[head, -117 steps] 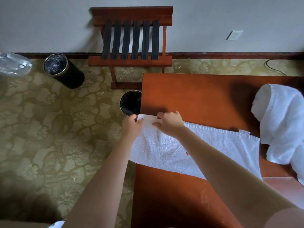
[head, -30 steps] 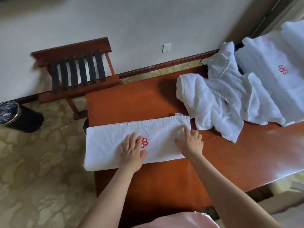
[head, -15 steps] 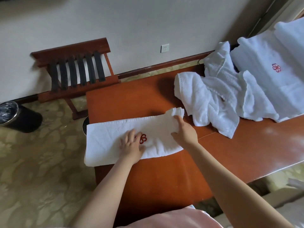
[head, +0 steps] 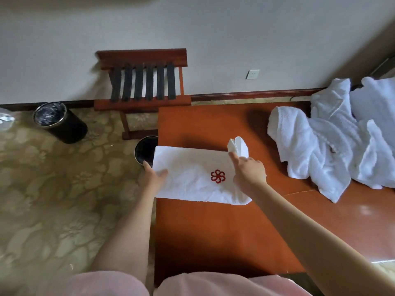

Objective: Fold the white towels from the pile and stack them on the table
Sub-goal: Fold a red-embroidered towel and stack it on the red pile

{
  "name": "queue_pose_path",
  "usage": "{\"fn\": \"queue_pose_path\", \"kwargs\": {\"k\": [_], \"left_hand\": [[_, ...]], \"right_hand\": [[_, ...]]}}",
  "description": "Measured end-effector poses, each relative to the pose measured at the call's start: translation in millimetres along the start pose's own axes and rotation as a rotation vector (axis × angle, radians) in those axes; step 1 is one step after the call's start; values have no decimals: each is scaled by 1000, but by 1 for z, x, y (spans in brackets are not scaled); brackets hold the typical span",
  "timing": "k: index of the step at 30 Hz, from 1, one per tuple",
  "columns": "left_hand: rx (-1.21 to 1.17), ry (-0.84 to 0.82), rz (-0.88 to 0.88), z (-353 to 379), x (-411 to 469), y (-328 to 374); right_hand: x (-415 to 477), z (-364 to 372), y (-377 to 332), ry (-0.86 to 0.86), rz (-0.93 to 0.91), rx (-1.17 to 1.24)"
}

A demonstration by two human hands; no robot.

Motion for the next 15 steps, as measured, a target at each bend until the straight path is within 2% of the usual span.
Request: {"fn": "queue_pose_path", "kwargs": {"k": [3,6,9,12,15], "left_hand": [[-55,-54,-20,-5,8,-1],[-72,-60,94,-8,11,3],[70,-128,264,-5,2,9],[174,-187,343,2,0,7],[209,-132,379,2,-7,11]], "right_hand": [[2,3,-4,-19,25,-39],[2,5,-2,-35,54,-31],[3,8,3,-43,75,10],[-1,11,9,-37,68,5],[-10,10,24,13,45,19]]}}
Point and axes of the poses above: each hand's wrist, its own x-axis towards the middle knuckle, its own z-axis out of the palm, y = z × x, the point moved 5 cm from there along x, towards the middle knuckle, and after that the axes turned 11 degrees about -z, right-handed, at the moved point
